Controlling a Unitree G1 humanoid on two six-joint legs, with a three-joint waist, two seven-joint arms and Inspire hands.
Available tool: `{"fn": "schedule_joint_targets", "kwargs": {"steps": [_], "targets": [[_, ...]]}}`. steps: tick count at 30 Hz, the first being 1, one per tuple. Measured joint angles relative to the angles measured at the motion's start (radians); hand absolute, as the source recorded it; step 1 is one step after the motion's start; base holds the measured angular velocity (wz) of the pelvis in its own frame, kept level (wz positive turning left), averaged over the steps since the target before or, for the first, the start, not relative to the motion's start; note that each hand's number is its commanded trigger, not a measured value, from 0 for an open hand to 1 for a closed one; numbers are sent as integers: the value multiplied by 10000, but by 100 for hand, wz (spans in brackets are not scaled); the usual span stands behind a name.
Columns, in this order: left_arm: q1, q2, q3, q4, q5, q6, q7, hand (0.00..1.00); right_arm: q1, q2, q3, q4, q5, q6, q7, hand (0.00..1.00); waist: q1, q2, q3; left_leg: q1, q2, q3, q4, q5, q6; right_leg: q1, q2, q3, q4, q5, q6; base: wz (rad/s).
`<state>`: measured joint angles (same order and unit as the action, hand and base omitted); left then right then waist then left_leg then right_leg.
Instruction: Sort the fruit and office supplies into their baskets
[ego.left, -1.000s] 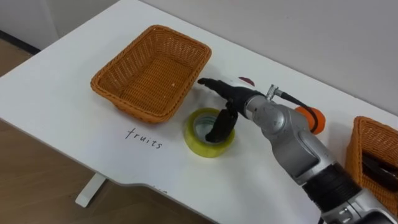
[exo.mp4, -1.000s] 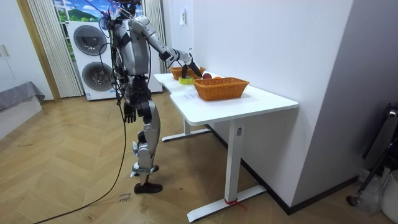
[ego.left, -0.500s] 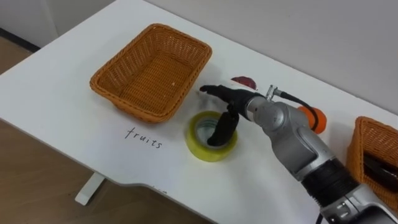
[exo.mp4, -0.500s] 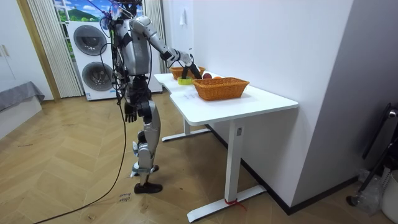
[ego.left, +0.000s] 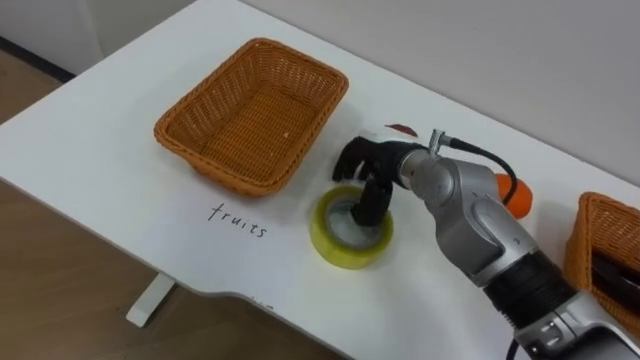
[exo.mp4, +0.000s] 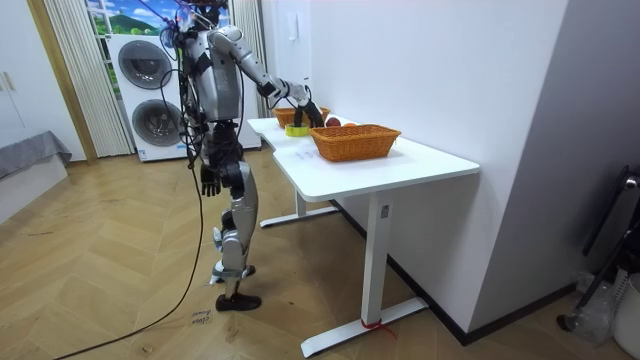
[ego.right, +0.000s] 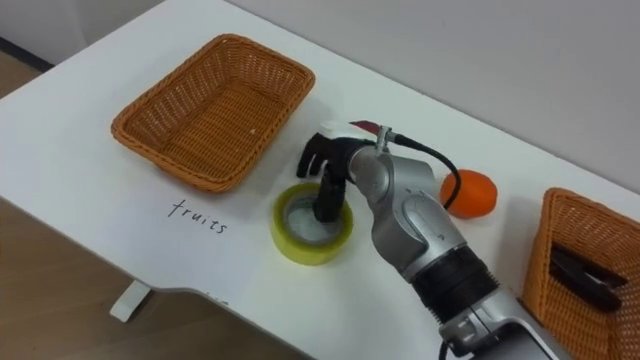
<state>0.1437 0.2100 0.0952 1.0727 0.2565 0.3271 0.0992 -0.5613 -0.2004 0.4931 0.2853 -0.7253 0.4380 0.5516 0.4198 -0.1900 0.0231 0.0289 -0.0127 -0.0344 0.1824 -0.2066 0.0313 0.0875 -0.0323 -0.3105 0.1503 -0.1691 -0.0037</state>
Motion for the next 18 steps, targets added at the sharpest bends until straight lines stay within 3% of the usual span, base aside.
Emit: {"fn": "schedule_joint_targets", "kwargs": {"steps": [18], "targets": [[-90, 12, 1, 116, -1, -82, -7, 0, 20, 4, 60, -19, -62, -6, 429, 100, 1, -4, -3, 27, 0, 58, 35, 2, 0, -13, 14, 220, 1, 0, 0, 0]]}}
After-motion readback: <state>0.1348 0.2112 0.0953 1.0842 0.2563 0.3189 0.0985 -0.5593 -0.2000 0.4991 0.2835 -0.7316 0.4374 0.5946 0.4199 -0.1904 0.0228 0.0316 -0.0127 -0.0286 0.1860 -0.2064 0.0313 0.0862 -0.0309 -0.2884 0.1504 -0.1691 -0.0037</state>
